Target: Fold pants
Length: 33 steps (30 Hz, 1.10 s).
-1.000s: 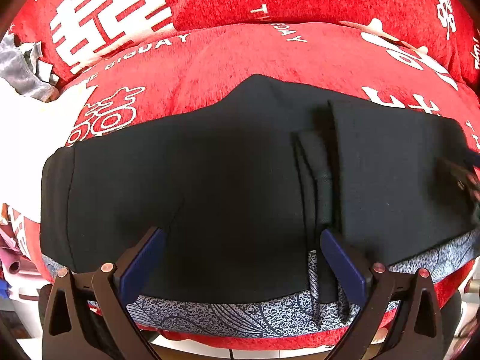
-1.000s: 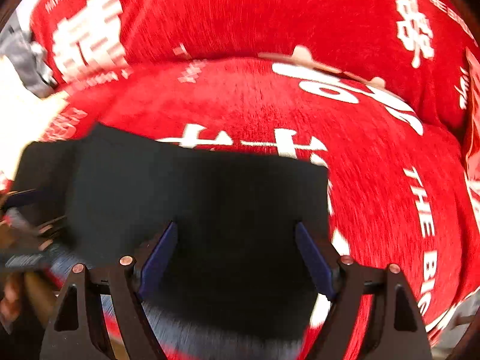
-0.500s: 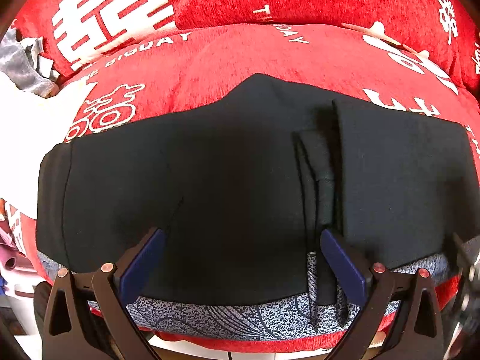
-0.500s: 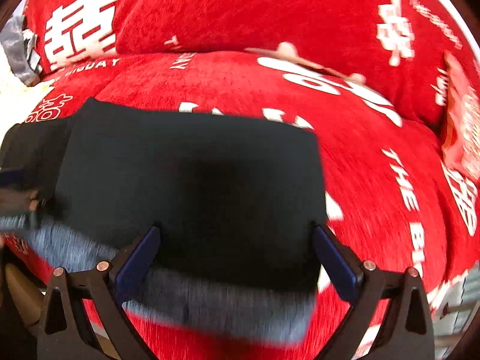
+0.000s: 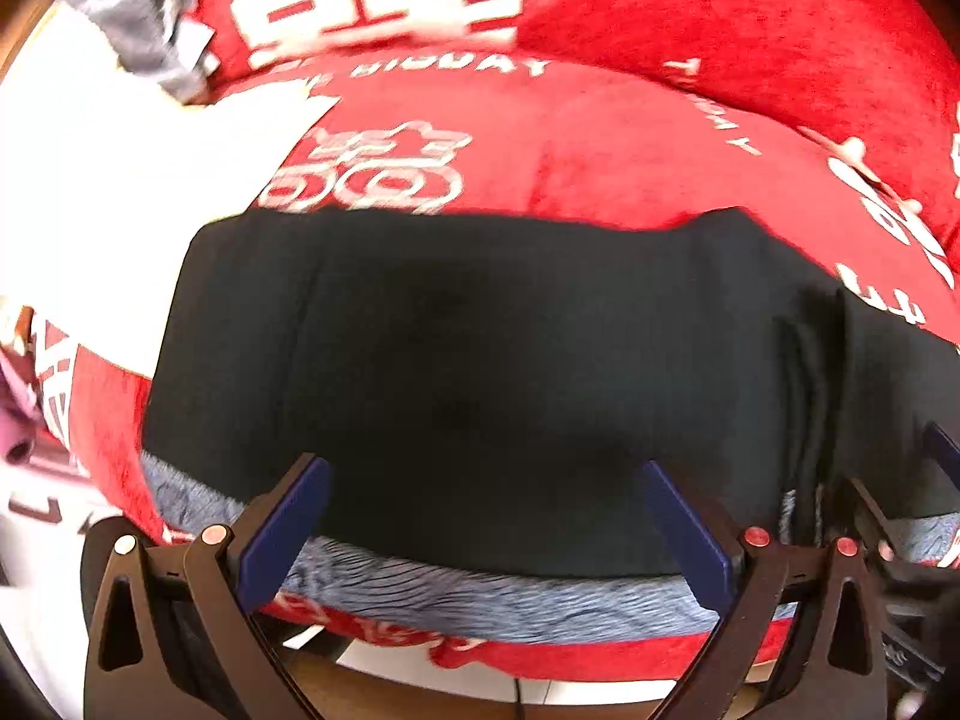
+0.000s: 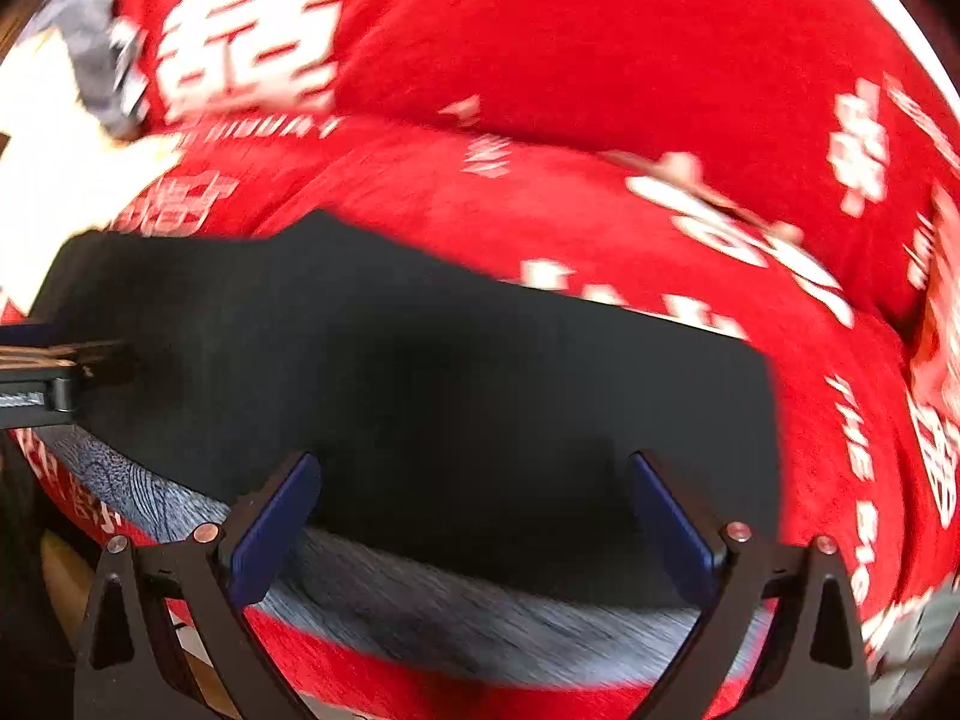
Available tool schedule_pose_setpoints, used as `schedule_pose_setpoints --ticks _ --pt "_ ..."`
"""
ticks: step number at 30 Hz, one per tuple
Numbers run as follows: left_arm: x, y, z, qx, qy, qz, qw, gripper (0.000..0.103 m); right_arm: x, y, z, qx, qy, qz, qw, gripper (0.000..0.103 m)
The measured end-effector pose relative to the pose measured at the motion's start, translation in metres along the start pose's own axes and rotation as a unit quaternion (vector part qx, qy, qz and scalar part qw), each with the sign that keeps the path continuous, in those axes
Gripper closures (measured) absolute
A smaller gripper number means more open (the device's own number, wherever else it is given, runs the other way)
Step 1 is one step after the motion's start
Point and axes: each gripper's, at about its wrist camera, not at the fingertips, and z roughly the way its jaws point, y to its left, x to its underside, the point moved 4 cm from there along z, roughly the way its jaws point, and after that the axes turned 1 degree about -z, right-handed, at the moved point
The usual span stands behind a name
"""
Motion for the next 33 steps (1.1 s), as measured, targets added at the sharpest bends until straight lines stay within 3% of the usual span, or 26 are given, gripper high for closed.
schedule_pose_setpoints --ticks 2,3,5,7,10,13,17,21,26,28,33 --pt "0.005 0.01 0.003 -0.011 0.005 -0.005 0.9999 0.0 -0.009 0.008 0.005 -0.02 -0.015 0.01 1.0 0.0" --pt "0.008 0.014 0.004 -0.014 0.01 -0.008 0.9998 0.0 -0.012 0.012 0.014 -0.025 0.006 0.013 1.0 0.0" --pt "0.012 0.022 0.004 -0.006 0.021 -0.017 0.9996 0.0 -0.018 0.02 0.018 0.002 0.003 0.01 1.0 0.0" --pt "0.019 0.028 0.005 0.015 0.032 -0.025 0.9991 0.0 -0.016 0.03 0.019 -0.004 0.002 0.004 1.0 0.0" --pt "0.027 0.034 0.024 -0.001 0.049 -0.013 0.9987 0.0 -0.013 0.048 0.022 0.016 0.007 -0.046 0.999 0.0" --pt "0.03 0.044 0.033 0.027 0.06 -0.032 0.9973 0.0 -0.021 0.052 0.017 -0.023 0.021 -0.045 0.999 0.0" --pt "0.028 0.061 0.029 0.039 0.05 -0.029 0.9975 0.0 -0.035 0.065 0.006 -0.042 -0.005 -0.097 0.994 0.0" --pt "0.032 0.075 0.028 0.047 0.048 -0.019 0.9975 0.0 -0.058 0.095 0.013 -0.11 0.003 -0.171 0.979 0.0" --pt "0.037 0.08 0.023 0.071 0.038 0.006 0.9967 0.0 -0.097 0.133 0.067 -0.148 0.063 -0.203 0.966 0.0" --pt "0.036 0.089 0.016 0.067 0.027 0.004 0.9974 0.0 -0.108 0.149 0.075 -0.161 0.055 -0.224 0.96 0.0" --pt "0.035 0.122 0.002 0.069 0.01 -0.018 0.9974 0.0 -0.118 0.212 0.084 -0.257 0.066 -0.316 0.911 0.0"
